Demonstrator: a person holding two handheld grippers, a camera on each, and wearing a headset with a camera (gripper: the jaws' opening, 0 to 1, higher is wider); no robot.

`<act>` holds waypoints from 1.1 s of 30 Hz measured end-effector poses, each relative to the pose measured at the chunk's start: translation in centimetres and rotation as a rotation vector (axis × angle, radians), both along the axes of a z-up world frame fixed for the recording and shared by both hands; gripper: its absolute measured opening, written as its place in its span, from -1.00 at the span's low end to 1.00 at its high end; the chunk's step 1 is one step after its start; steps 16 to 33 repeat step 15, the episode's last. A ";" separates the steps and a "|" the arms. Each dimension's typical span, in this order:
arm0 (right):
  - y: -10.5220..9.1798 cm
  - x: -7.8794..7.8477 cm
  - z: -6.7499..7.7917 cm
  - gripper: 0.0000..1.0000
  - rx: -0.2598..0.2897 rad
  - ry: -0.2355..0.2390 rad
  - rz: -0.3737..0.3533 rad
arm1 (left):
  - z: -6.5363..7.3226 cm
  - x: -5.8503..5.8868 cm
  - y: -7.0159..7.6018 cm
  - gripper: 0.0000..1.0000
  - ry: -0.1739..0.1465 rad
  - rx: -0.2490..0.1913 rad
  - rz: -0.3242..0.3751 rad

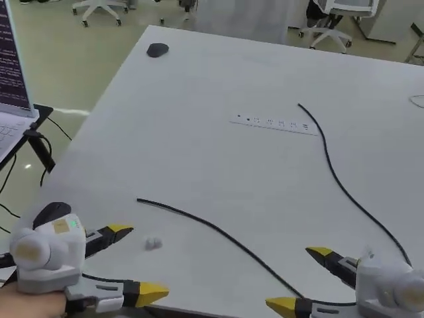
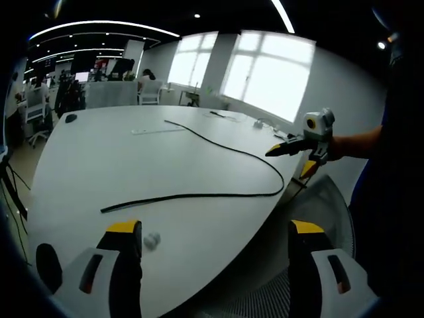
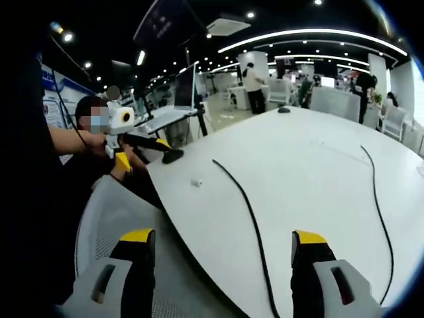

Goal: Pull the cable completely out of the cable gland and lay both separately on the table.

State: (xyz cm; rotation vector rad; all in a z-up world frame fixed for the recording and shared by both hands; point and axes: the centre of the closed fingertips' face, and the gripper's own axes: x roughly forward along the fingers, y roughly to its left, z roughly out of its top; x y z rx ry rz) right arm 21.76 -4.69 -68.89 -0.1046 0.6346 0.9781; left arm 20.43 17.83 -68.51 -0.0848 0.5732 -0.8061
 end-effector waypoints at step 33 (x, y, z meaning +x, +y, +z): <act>-1.4 -1.5 -1.7 0.97 0.024 0.099 -0.011 | -1.3 -1.1 -1.2 0.98 0.074 0.026 -0.007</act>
